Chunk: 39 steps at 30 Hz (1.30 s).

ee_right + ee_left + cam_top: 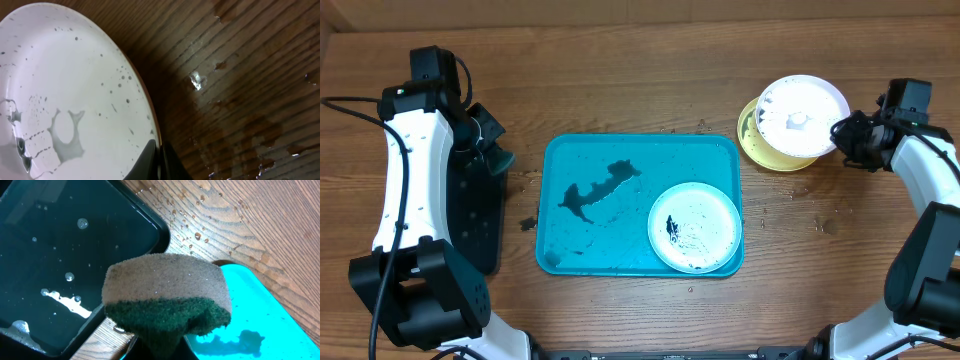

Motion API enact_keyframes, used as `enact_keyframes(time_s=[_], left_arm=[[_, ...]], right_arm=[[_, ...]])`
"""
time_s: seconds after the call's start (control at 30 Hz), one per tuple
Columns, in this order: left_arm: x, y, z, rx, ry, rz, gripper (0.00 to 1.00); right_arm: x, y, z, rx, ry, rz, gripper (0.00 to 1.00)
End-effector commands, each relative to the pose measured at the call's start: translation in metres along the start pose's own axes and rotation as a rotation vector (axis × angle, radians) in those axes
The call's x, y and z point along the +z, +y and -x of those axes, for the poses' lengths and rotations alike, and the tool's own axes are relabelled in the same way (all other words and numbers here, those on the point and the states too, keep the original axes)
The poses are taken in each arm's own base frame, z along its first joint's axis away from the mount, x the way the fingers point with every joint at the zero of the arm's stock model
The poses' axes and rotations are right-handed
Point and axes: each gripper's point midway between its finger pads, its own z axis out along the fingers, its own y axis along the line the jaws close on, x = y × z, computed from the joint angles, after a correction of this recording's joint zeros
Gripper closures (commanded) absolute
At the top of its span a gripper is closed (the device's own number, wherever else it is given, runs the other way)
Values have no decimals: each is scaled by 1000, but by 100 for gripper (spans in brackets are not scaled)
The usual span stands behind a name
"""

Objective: Clean dirty plates on tray and stack at the side
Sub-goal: 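Place the white plate on top of the yellow plate and release, then reach the right gripper to the light-blue-rimmed plate and grip its rim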

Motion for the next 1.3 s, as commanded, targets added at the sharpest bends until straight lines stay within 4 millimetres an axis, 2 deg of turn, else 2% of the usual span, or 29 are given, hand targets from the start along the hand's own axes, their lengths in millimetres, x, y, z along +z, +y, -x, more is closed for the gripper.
enact_keyframes(time_s=[0.0, 0.1, 0.13, 0.23, 0.5, 0.6, 0.67, 0.77, 0.83, 0.97, 1.0, 1.03, 1.07, 1.2, 1.27], left_arm=[[-3, 1, 3, -17, -5, -10, 96], [-3, 1, 2, -17, -4, -10, 96], [-3, 1, 2, -17, -4, -10, 96], [-3, 1, 2, -17, -3, -10, 96], [-3, 1, 2, -13, -1, -8, 96], [-3, 1, 1, -13, -1, -8, 96], [-3, 1, 2, -14, -1, -9, 96], [-3, -1, 1, -13, 5, -20, 96], [-3, -3, 0, -13, 12, -34, 96], [-3, -11, -3, 21, 19, -59, 96], [-3, -12, -4, 36, 18, -61, 96], [-3, -16, -5, 57, 16, -65, 96], [-3, -18, -6, 66, 14, -67, 96], [-3, -28, -9, 89, 7, -79, 96], [-3, -30, -10, 97, 7, -81, 96]], right_arm=[[3, 11, -8, 4, 4, 12, 96], [6, 24, -16, -32, 10, 17, 96], [6, 26, -18, -45, 4, 2, 93], [8, 24, -19, -65, -22, -60, 92], [17, 23, -29, -51, 17, -67, 92], [9, 36, -35, -76, 69, -10, 94], [-4, 56, -43, -115, 127, 87, 93], [-35, 98, -72, -201, 255, 308, 85], [-49, 112, -96, -250, 337, 381, 77], [-45, 103, -142, -358, 435, 247, 59], [-43, 101, -154, -415, 448, 208, 50], [-41, 101, -170, -508, 460, 175, 34], [-38, 100, -180, -572, 463, 143, 30], [-30, 93, -199, -644, 419, -29, 28], [-30, 98, -210, -681, 421, -37, 29]])
